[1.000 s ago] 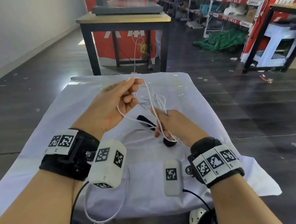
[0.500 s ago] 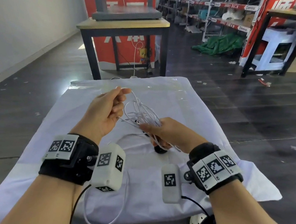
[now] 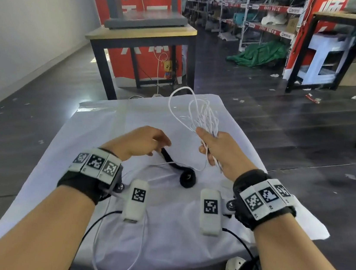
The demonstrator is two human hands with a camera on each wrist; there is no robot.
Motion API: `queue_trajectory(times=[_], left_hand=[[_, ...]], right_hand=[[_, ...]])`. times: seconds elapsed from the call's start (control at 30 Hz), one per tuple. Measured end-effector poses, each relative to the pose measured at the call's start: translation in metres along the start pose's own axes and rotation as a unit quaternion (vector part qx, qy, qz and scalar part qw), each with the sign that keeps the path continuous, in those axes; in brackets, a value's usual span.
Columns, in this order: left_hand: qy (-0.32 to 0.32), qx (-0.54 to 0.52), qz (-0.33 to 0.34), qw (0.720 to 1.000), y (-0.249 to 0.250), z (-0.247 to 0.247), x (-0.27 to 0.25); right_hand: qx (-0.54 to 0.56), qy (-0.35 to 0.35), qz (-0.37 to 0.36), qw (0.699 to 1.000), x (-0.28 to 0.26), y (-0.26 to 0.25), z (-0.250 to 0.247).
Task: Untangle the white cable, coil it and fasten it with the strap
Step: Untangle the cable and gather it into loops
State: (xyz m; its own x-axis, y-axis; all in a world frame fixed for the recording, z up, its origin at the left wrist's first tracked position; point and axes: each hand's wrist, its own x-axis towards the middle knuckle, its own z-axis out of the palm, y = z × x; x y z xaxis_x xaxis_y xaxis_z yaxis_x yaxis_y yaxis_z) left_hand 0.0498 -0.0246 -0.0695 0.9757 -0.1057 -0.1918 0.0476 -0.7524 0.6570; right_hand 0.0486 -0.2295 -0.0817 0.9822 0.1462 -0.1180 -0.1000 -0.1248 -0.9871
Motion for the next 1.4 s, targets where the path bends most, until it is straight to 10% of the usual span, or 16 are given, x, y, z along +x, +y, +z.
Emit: queue_trajectory(times=[0.2, 0.53, 0.67, 0.87, 1.07, 1.4], left_hand=[[-0.141, 0.275, 0.000, 0.951, 0.010, -0.004, 0.027], [0.053, 0.147, -0.170, 0.973, -0.028, -0.021, 0.026], [0.183, 0.116, -0.173, 0.961, -0.045, -0.040, 0.014], [0.198, 0.181, -0.159, 0.950, -0.052, -0.047, -0.005], [0.258, -0.114, 0.008, 0.959, 0.003, -0.022, -0.025], [0.181, -0.461, 0.000, 0.869, 0.026, -0.017, -0.041]], right_hand=[[0.029, 0.010, 0.005, 1.000, 0.001, 0.000, -0.004], [0.039, 0.028, -0.007, 0.999, 0.003, -0.003, -0.008], [0.027, 0.006, -0.006, 1.000, 0.002, 0.000, -0.003], [0.005, -0.025, -0.007, 1.000, 0.003, 0.001, 0.008], [-0.033, -0.058, -0.004, 0.998, 0.002, 0.004, 0.016], [-0.061, -0.055, -0.017, 0.996, 0.001, 0.007, 0.016]])
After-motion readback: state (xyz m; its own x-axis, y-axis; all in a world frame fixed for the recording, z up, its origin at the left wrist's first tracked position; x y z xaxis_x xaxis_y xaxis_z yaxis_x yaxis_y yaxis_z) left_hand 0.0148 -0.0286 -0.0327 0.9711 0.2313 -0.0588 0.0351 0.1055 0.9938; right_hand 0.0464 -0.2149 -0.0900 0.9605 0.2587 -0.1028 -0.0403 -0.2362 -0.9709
